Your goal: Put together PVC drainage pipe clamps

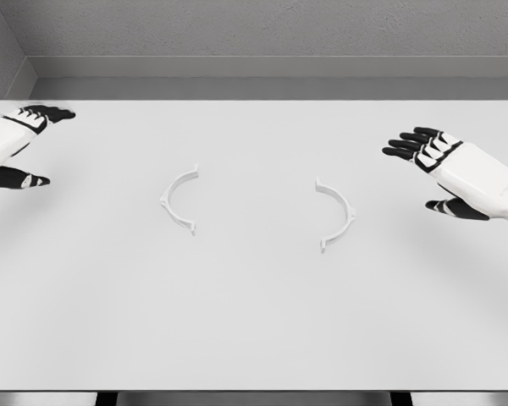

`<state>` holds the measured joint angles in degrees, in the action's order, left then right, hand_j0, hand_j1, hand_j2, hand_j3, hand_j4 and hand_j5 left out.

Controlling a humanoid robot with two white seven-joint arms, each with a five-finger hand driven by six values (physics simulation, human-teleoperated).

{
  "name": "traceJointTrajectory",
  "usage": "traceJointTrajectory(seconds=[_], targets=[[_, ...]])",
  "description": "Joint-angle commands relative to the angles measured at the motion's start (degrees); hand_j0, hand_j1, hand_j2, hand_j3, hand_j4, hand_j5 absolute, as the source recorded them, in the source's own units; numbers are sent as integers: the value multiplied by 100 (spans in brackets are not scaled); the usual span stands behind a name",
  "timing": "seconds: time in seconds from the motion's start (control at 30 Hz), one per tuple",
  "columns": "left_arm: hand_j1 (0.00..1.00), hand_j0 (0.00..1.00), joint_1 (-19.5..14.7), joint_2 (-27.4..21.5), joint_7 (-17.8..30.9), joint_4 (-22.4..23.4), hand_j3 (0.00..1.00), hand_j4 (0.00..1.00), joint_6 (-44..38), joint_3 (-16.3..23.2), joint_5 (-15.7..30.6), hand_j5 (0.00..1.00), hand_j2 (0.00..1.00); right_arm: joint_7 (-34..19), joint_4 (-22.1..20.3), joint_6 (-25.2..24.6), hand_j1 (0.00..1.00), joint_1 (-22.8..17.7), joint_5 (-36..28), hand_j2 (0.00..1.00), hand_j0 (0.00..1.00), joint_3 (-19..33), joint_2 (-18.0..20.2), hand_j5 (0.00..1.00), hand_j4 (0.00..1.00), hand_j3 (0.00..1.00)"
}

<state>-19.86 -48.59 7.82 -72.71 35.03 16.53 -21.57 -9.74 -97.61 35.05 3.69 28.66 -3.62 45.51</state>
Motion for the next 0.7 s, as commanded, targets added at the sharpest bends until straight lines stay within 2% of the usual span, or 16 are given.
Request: traceJointTrajectory(seconds=[0.0,0.07,0.17,0.3,0.37,0.4,0.47,0.6,0.67], targets=[[100,100,0,25,132,-15,100,100,-3,114,39,100,100,16,93,-5,100,0,-36,100,100,-42,10,100,100,100],[100,100,-9,25,132,-15,100,100,-3,105,48,100,100,51,111,-5,100,-9,-62,100,100,-42,10,100,100,100],[100,100,-17,191,211,-6,100,100,-3,105,-13,100,100,16,120,-5,100,114,-89,100,100,-323,1,100,100,100],[100,100,-140,648,282,-6,100,100,-3,96,-628,100,100,-1,67,-5,100,281,333,100,100,-701,-25,100,100,100],[100,100,-220,833,291,-6,100,100,-3,70,-945,100,100,-177,128,-5,100,483,588,100,100,-938,-218,100,100,100],[100,100,-246,886,291,-6,100,100,-3,43,-1121,100,100,-362,207,-5,100,527,597,100,100,-956,-341,100,100,100],[100,100,-307,921,290,-156,100,100,-3,87,-1270,100,100,-379,208,-5,100,641,597,100,100,-1149,-350,100,100,100],[100,100,-334,921,291,-288,100,100,-3,105,-1297,100,100,-441,287,-5,100,817,623,100,100,-1395,-429,100,100,100],[100,100,-334,939,291,-297,100,100,-3,114,-1305,100,100,-511,533,-5,100,984,623,100,100,-1606,-526,100,100,100]])
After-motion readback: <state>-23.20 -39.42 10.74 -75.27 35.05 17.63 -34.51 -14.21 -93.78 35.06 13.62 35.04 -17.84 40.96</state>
